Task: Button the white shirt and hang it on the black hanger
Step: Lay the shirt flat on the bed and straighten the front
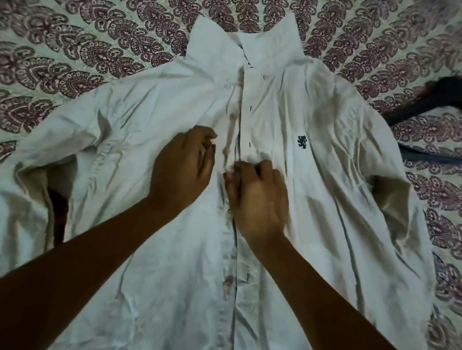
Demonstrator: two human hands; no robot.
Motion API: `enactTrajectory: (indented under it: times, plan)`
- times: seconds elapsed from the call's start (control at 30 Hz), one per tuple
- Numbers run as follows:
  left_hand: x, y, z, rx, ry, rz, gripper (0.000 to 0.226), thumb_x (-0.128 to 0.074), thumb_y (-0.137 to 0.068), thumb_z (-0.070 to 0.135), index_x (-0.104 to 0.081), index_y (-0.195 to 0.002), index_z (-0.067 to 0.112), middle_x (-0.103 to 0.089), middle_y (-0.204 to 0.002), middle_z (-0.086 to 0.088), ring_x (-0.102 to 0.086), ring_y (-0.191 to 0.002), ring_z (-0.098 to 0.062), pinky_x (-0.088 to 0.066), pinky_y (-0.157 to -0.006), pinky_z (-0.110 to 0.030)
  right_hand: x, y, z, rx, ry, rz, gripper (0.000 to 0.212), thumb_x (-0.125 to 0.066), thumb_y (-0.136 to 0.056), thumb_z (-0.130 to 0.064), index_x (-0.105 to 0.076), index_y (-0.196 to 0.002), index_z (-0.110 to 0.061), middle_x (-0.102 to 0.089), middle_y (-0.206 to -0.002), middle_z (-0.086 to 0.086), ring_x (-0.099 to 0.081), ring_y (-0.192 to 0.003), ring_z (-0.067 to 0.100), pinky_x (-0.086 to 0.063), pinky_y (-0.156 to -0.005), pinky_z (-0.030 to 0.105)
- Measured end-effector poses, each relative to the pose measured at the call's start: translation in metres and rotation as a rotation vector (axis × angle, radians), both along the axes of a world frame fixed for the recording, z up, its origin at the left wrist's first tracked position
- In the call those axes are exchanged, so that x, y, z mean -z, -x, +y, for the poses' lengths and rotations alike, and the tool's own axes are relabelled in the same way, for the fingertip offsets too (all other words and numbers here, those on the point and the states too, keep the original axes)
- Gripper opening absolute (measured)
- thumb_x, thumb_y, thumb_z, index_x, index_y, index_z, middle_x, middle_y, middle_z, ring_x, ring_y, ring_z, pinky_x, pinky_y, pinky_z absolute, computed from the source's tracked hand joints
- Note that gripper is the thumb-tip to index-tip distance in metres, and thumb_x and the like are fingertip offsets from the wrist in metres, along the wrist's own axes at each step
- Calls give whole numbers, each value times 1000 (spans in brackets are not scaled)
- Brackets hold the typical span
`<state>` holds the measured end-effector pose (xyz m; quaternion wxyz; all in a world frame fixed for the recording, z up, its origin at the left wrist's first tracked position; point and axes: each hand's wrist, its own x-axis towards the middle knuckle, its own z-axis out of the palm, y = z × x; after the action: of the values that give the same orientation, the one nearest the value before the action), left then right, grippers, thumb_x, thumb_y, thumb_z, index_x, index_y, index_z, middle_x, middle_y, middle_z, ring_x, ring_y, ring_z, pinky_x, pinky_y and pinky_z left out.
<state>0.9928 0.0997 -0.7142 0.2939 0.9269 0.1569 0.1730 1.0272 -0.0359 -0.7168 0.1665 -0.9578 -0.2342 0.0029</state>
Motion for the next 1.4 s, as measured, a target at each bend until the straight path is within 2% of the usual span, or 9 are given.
enactTrajectory:
  times: [0.13, 0.3, 0.57, 0.7, 0.87, 1.07, 1.2, 1.3, 1.4]
  plan:
    - [2, 29, 6, 24, -75, 79, 34, -44, -89, 27, -59, -112, 7, -65, -108, -11, -62, -98, -30, -49, -86, -44, -13, 0, 8, 190, -134, 334, 27, -42, -96, -33, -60, -114, -22, -63, -109, 5, -60, -98, 26, -44, -76, 32]
    - [19, 61, 14, 272, -359, 385, 59, -27, -90, 47, -41, -138, 15, -34, -149, -13, -33, -136, -31, -25, -109, -50, -21, 0, 12, 172, 26, 416, 34, -47, -91, -46, -65, -92, -17, -68, -90, 3, -64, -86, 25, -38, -66, 26]
    - [22, 70, -3, 192, -297, 470, 68, -18, -86, 56, -25, -146, 24, -14, -156, -12, -11, -144, -33, -10, -112, -55, -21, 0, 16, 197, -16, 621, 44, -51, -89, -50, -65, -95, -9, -66, -93, 7, -64, -90, 26, -40, -66, 27]
    - [23, 73, -11, 190, -304, 490, 69, -13, -84, 60, -14, -147, 32, -5, -157, -10, 0, -144, -35, -3, -112, -57, -24, 6, 22, 276, -300, 778, 48, -48, -90, -53, -62, -73, -10, -65, -77, 11, -64, -79, 29, -51, -74, 37]
    - [27, 79, -21, 214, -373, 489, 74, -3, -85, 69, -10, -148, 30, -6, -157, -8, -3, -144, -34, -3, -110, -60, -23, 1, 12, 380, -482, 777, 32, -69, -80, -20, -55, -51, -16, -56, -56, 5, -57, -59, 25, -51, -65, 41]
    - [21, 82, -16, 234, -281, 432, 73, -14, -86, 66, -22, -146, 25, -12, -157, -4, -6, -145, -28, -5, -113, -55, -19, 4, -14, 387, -209, 513, 19, -64, -85, -35, -62, -89, -17, -67, -89, -1, -60, -81, 18, -39, -65, 26]
    - [12, 94, -3, -234, -158, 122, 41, -36, -95, 32, -55, -125, 12, -49, -136, -15, -41, -129, -32, -27, -107, -43, -28, 7, -15, 200, -162, 277, 21, -56, -90, -31, -56, -106, -17, -64, -100, 1, -60, -90, 20, -42, -67, 29]
    - [15, 119, 14, -652, -90, 85, 34, -37, -92, 18, -56, -119, 9, -53, -126, -17, -46, -118, -33, -32, -100, -37, -19, 27, -27, -33, -63, 39, 42, -53, -90, -40, -53, -124, -15, -59, -119, 9, -53, -110, 27, -46, -87, 38]
    - [8, 128, 18, -840, 15, 115, 35, -34, -93, 13, -54, -120, 5, -54, -123, -21, -48, -115, -35, -33, -96, -37, -2, 46, -44, -191, 163, 73, 65, -33, -93, -55, -28, -145, -16, -27, -151, 16, -23, -140, 36, -19, -115, 44]
